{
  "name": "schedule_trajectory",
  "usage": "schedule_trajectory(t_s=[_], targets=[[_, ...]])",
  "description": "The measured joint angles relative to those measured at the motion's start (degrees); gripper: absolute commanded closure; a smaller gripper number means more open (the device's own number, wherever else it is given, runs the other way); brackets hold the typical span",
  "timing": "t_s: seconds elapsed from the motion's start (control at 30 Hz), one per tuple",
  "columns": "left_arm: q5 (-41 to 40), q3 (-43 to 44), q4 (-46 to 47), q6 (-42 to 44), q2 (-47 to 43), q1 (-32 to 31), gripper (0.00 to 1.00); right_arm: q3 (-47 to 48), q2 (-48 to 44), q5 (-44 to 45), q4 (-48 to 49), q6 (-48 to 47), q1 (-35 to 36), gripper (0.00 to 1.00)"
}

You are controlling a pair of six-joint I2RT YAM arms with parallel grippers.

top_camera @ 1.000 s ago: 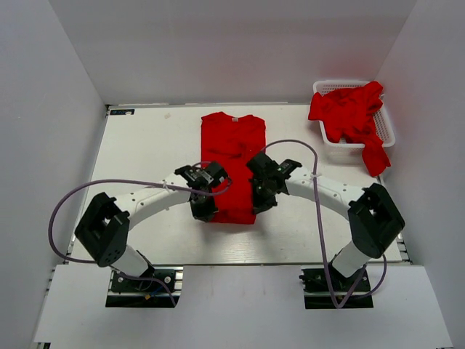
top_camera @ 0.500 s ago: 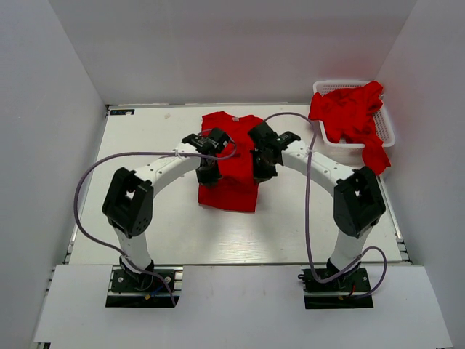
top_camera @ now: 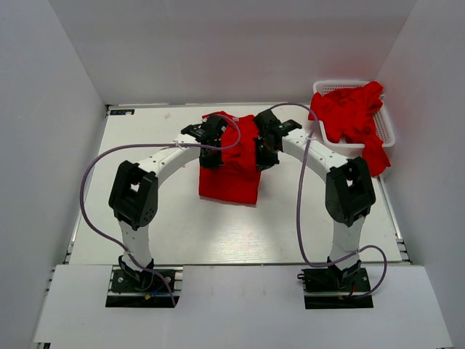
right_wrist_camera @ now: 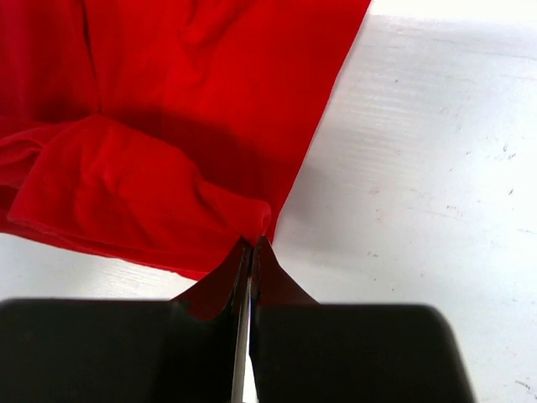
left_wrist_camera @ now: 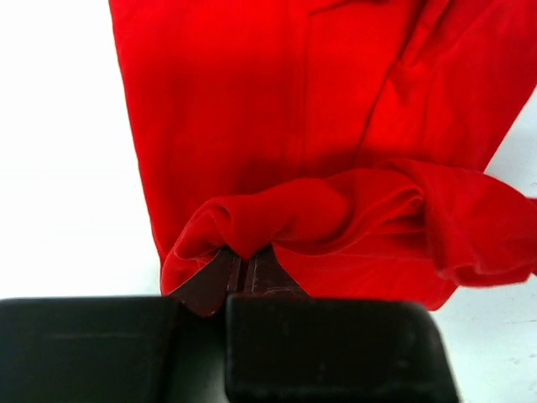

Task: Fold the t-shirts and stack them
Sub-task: Fold the folded rectangular tshirt in 1/3 of the way

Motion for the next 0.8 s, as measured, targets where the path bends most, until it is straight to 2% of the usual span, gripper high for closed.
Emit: schedule_trajectory(t_s=[0.23, 0.57, 0.6, 0.63, 0.67, 0.7, 0.73, 0.77, 0.8], targets=[[-1.38, 0.09, 1.95, 2.80, 0.50, 0.04, 1.00, 2.60, 3.32, -1.25, 0.13, -0.90, -1.33, 1.00], [-2.60, 1.84, 1.88, 3.45, 6.05, 0.81, 1.00, 7.56, 9.25, -1.36, 0.13, -1.18, -1.81, 1.00], [-2.67, 1.88, 1.92, 3.41, 6.32, 0.87, 1.00, 7.89, 9.70, -1.38, 0.09, -1.27, -1.81, 0.96], [-2.69, 1.97, 1.88, 3.39, 6.54, 0.94, 0.72, 8.31, 10.14, -1.42, 0.07, -1.29, -1.84, 0.88], [-2.67, 2.25, 1.79, 3.39, 6.69, 1.05, 0.59, 8.68, 10.56, -1.44, 0.07, -1.42, -1.86, 0.73], [-2.71, 2.84, 1.57, 3.50, 6.86, 1.16, 0.41, 9.05, 10.75, -1.38, 0.02, -1.60, -1.86, 0.61], [-3.32, 3.85, 1.14, 3.91, 7.10, 1.33, 0.25, 9.46, 10.91, -1.14, -0.11, -2.03, -1.90, 0.53], [-3.89, 4.81, 0.72, 4.28, 7.19, 1.55, 0.18, 9.84, 10.93, -1.03, -0.15, -2.25, -2.01, 0.48], [-4.59, 5.99, 0.07, 4.09, 7.19, 1.86, 0.12, 10.36, 10.93, -0.96, -0.17, -2.84, -2.16, 0.39]])
